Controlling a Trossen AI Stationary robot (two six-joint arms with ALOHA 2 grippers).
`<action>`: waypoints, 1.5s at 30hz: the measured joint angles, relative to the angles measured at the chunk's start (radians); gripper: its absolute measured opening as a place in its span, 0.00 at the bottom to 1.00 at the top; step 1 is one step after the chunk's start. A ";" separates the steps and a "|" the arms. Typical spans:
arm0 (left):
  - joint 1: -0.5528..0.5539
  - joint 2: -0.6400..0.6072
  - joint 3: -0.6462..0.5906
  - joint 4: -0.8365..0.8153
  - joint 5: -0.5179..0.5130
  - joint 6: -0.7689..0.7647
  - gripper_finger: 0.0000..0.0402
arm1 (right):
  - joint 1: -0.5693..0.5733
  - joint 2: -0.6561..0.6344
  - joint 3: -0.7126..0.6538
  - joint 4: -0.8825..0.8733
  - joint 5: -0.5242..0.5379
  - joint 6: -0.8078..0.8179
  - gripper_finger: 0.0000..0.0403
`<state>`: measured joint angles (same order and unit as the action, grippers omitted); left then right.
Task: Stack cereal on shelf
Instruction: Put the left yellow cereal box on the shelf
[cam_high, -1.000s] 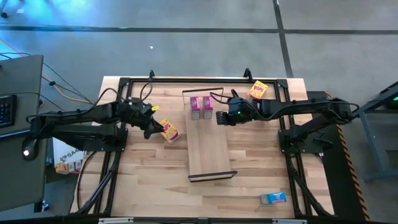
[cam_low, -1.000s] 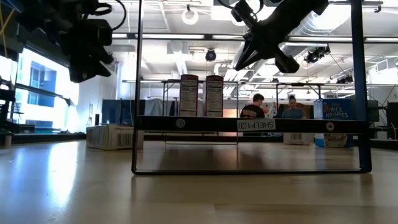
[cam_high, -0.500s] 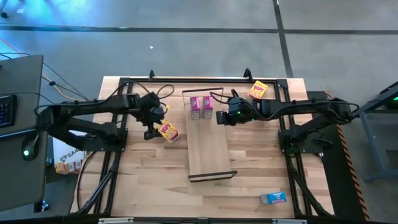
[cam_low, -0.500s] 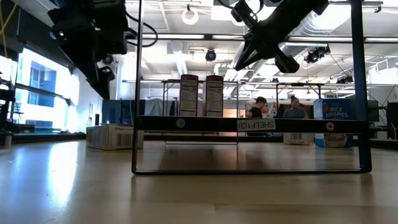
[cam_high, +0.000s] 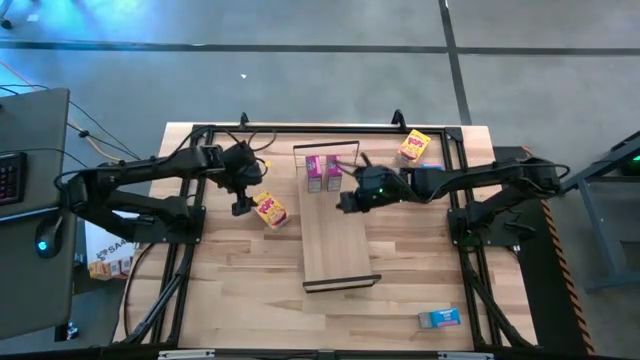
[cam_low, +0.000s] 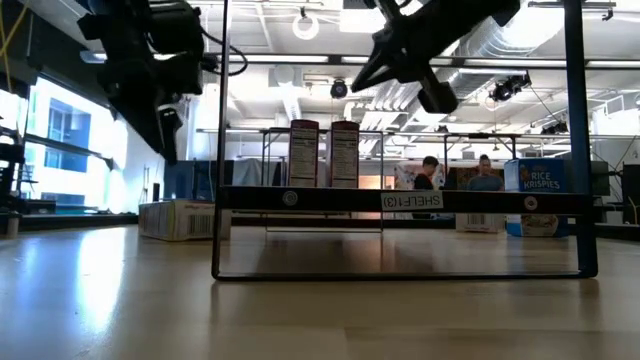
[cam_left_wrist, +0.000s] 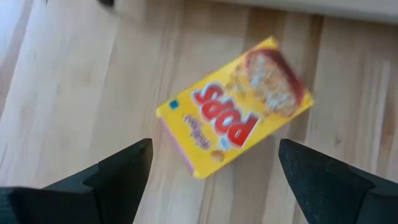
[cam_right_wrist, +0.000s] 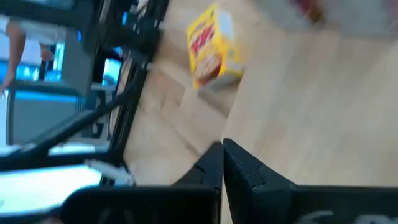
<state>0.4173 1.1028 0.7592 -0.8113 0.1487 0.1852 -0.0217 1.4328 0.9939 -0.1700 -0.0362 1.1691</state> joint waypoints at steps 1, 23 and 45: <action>0.009 -0.004 -0.012 0.002 0.003 0.000 0.85 | 0.011 0.011 0.000 0.017 0.000 0.000 0.00; 0.061 0.151 -0.078 0.206 0.043 -0.592 0.85 | 0.057 0.027 0.000 0.045 -0.022 -0.045 0.00; 0.110 0.179 -0.078 0.252 0.049 -0.481 0.24 | 0.077 -0.071 0.001 0.180 -0.204 -0.182 0.00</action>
<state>0.5274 1.2819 0.6811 -0.5591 0.1975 -0.2958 0.0552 1.3622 0.9951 0.0097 -0.2404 0.9870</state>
